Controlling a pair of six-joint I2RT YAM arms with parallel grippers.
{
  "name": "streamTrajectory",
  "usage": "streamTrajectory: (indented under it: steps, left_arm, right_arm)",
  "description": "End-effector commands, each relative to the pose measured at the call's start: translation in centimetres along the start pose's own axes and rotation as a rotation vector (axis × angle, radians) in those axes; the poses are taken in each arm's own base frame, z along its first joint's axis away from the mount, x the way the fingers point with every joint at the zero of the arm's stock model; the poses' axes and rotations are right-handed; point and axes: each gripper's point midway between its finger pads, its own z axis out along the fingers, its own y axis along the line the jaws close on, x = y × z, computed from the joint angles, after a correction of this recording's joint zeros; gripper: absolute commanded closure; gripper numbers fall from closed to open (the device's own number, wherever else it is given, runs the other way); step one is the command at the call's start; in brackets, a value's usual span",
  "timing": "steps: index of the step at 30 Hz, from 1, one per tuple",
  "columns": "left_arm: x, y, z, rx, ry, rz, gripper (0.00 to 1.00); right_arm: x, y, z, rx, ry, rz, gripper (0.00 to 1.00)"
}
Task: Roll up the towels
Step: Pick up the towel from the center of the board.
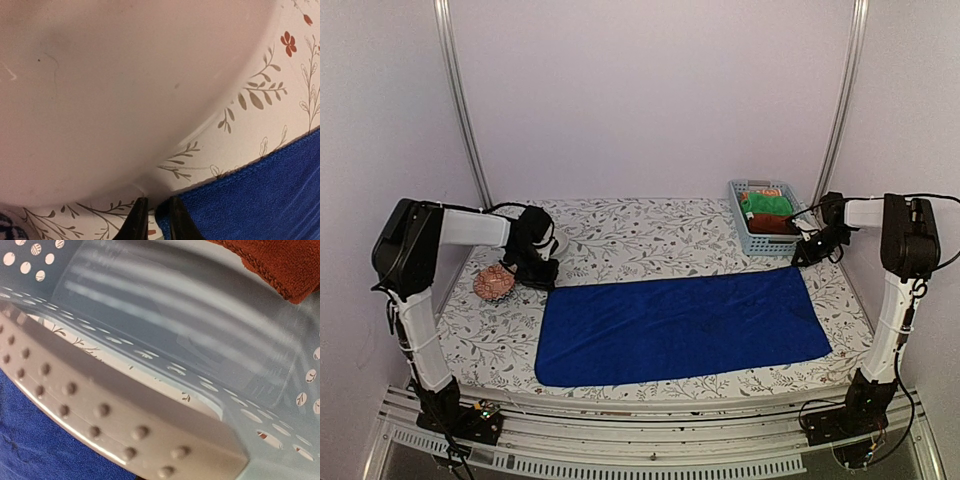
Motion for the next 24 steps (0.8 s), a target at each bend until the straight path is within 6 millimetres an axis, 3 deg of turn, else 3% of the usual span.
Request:
streamTrajectory:
  steps: [1,7,10,12,19,24]
  left_arm:
    - [3.2,-0.9,2.6,0.029,0.116,0.018,0.84]
    - [2.6,-1.1,2.2,0.036,0.084,0.021,1.00]
    - [1.8,-0.9,1.7,0.034,0.049,0.019,1.00]
    - [0.2,-1.1,-0.2,0.046,-0.028,0.024,1.00]
    - [-2.7,-0.7,-3.9,0.061,-0.188,0.007,1.00]
    - [-3.6,-0.1,-5.6,0.064,-0.267,-0.018,1.00]
  right_arm:
    - [-0.9,0.0,-0.9,-0.005,-0.029,-0.007,0.97]
    - [-1.1,0.0,-1.0,-0.004,-0.033,-0.008,0.97]
    - [-1.1,0.0,-1.1,-0.005,-0.035,-0.008,0.97]
    - [-1.4,0.0,-1.5,0.001,-0.044,-0.011,0.97]
    - [-3.7,-0.4,-4.3,0.039,-0.110,-0.030,0.97]
    - [-5.1,-0.8,-5.8,0.050,-0.142,-0.035,0.97]
